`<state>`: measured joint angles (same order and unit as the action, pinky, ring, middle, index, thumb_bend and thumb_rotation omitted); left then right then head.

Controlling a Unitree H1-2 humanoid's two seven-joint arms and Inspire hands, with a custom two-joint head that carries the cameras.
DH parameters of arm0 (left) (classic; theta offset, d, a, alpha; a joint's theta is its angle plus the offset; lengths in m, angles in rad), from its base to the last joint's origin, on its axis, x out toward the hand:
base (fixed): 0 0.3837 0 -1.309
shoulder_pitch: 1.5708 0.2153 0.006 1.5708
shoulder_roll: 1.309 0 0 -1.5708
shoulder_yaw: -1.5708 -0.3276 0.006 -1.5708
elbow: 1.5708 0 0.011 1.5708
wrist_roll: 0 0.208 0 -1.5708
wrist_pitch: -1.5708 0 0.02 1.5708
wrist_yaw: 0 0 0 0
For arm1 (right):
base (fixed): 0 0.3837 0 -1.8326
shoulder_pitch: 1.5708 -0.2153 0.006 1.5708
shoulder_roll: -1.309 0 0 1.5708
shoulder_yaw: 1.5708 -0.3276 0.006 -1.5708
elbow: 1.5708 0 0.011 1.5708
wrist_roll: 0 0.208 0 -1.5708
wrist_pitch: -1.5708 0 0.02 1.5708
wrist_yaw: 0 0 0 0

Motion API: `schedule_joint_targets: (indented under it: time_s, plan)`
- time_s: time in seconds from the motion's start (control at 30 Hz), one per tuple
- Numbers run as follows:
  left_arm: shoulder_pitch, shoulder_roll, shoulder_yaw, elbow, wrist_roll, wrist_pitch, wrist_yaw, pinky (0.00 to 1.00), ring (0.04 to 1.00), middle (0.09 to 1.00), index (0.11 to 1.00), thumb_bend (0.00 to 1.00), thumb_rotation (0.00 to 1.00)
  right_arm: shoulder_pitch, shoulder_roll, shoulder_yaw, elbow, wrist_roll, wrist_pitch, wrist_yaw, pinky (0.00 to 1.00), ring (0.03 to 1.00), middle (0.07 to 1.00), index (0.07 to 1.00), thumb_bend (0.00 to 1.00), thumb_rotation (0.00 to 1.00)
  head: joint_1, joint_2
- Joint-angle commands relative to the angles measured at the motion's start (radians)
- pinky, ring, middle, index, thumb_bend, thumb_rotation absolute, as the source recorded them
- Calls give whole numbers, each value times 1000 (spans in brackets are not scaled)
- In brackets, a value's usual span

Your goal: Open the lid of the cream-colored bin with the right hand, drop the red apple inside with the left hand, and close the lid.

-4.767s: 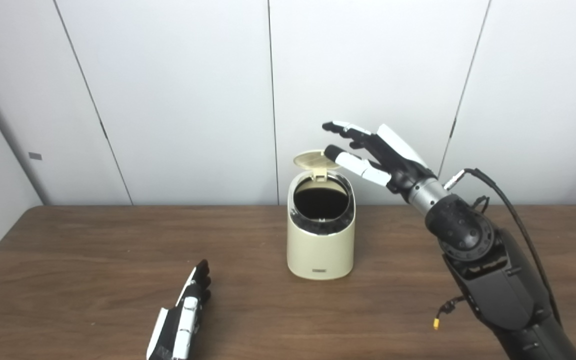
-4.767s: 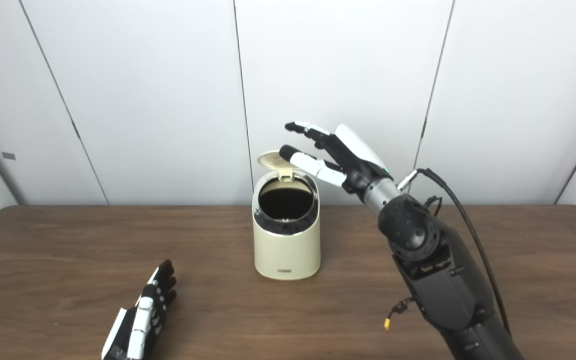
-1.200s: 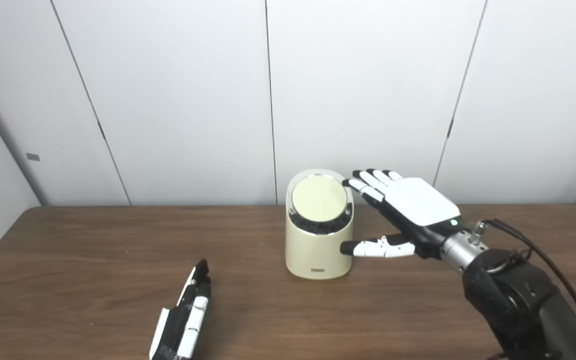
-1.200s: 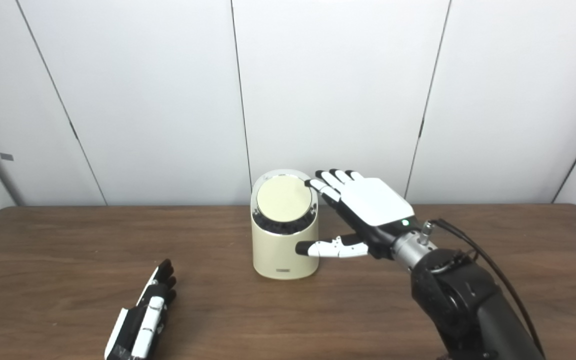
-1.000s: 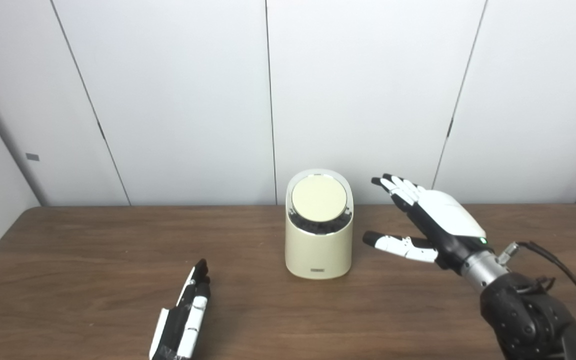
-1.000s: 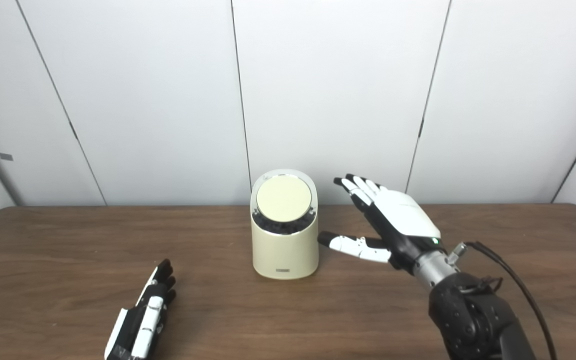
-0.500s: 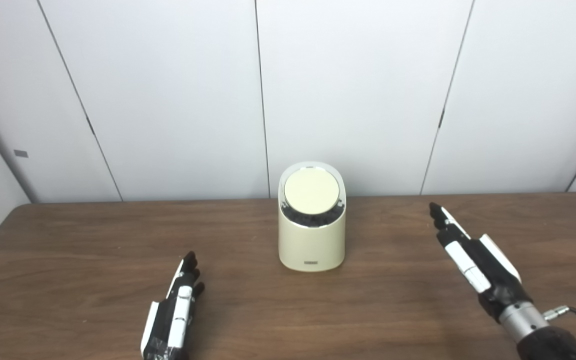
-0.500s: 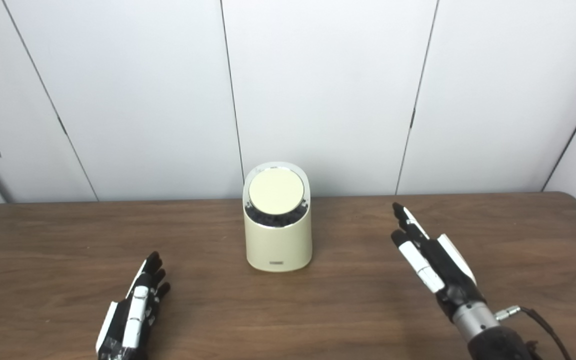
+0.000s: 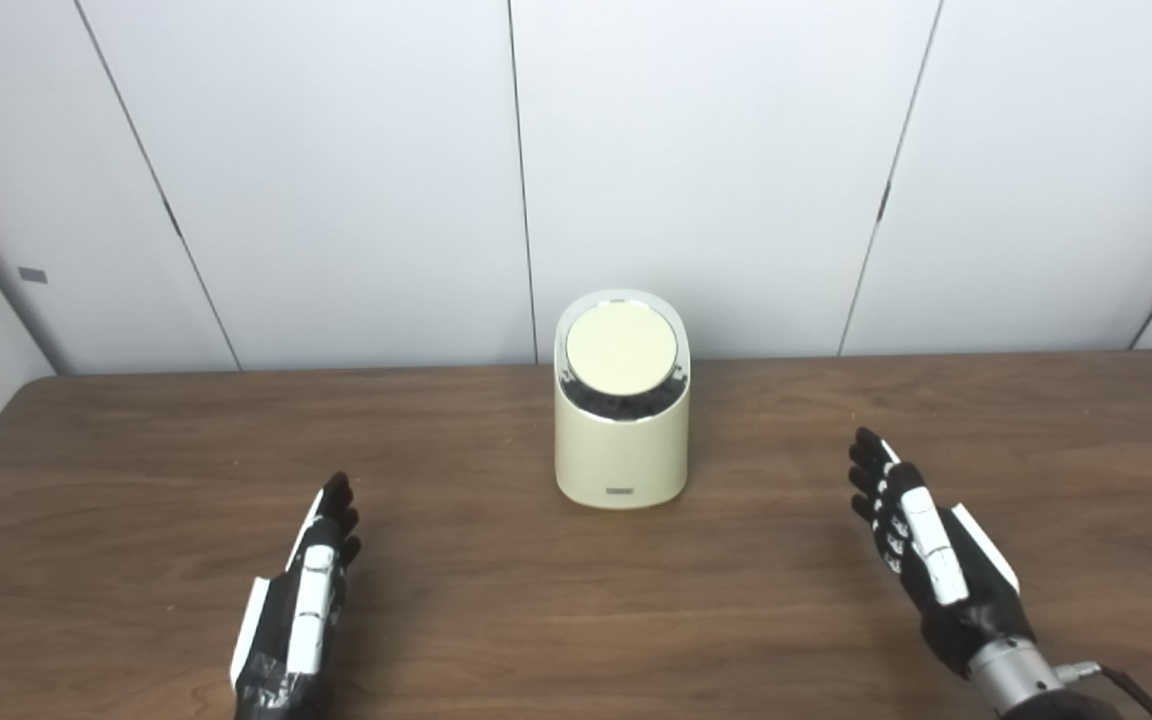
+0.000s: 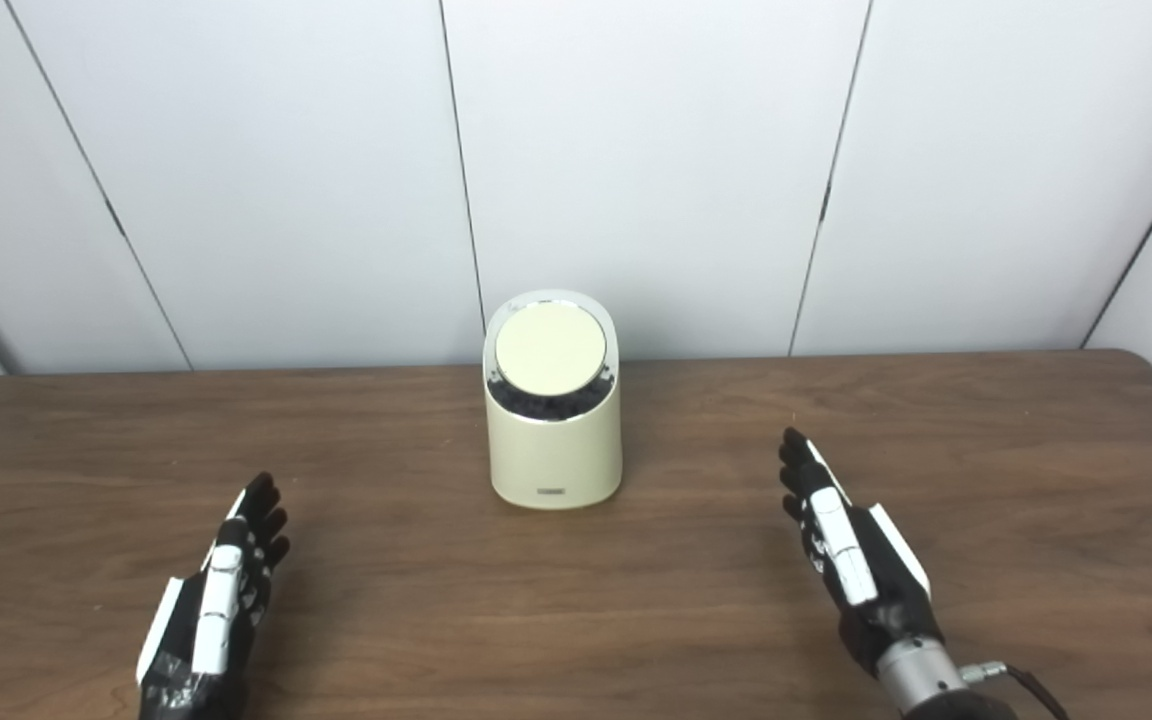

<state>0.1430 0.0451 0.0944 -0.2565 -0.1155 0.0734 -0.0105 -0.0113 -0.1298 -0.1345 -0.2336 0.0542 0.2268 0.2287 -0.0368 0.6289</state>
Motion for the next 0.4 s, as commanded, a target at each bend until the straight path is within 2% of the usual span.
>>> schedule_joint_targets:
  time_s: [0.0, 0.37]
  plan:
    - [-15, 2, 6, -46, -9, -15, 2, 1000, 996, 1000, 1000, 492, 968, -7, 11, 2, -18, 24, -59, -20, 1000, 1000, 1000, 1000, 640, 1000, -1, 3]
    - [-8, 1, 20, -22, 7, -57, 8, 1000, 988, 991, 1000, 480, 944, 43, 29, 19, -35, 33, -122, -69, 1000, 1000, 1000, 1000, 620, 1000, -8, 25]
